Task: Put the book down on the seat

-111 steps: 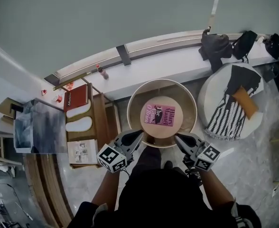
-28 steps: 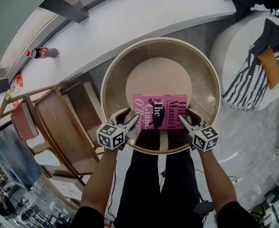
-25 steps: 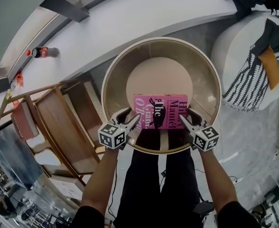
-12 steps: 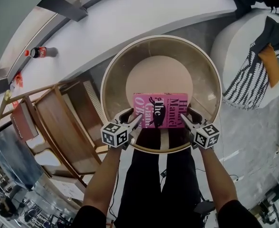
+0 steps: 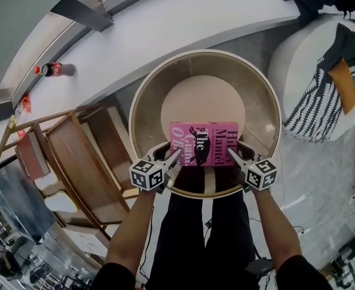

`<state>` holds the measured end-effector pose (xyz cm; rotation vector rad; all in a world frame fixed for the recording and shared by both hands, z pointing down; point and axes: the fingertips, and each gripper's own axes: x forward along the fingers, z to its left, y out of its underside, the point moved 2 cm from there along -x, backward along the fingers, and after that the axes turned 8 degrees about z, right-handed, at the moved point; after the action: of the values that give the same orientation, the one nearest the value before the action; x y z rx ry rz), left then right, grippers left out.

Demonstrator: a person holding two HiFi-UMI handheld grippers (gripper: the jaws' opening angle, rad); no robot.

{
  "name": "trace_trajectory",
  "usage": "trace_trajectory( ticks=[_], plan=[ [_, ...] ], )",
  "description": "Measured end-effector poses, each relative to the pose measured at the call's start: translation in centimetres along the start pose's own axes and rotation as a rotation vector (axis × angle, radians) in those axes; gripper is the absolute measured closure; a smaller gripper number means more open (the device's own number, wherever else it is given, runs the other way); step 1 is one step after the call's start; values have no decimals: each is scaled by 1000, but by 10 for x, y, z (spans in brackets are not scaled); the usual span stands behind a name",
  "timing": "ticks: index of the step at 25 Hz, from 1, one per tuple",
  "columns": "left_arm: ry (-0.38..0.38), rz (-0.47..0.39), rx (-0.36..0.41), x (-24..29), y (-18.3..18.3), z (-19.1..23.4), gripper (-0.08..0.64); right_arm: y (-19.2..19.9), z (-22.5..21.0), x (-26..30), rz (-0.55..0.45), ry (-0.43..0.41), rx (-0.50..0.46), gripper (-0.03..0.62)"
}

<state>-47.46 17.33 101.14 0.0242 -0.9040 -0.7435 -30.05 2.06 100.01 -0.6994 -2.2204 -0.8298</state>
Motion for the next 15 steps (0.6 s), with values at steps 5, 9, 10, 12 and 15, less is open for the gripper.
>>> trace_trajectory(
  ticks=[5, 9, 10, 12, 15],
  plan=[
    [-21, 9, 1, -2, -1, -1, 362, -4, 3, -2, -7, 14, 2, 422],
    [-29, -9, 1, -7, -7, -7, 362, -17, 8, -12, -46, 19, -11, 436],
    [-30, -12, -1, -10, -8, -9, 363, -20, 10, -14, -48, 17, -18, 436],
    [-33, -14, -3, -16, -12, -13, 364, -28, 15, -19, -50, 13, -33, 437],
    [-49, -7, 1, -28, -21, -21, 363, -42, 25, -29, -58, 13, -54, 440]
  ],
)
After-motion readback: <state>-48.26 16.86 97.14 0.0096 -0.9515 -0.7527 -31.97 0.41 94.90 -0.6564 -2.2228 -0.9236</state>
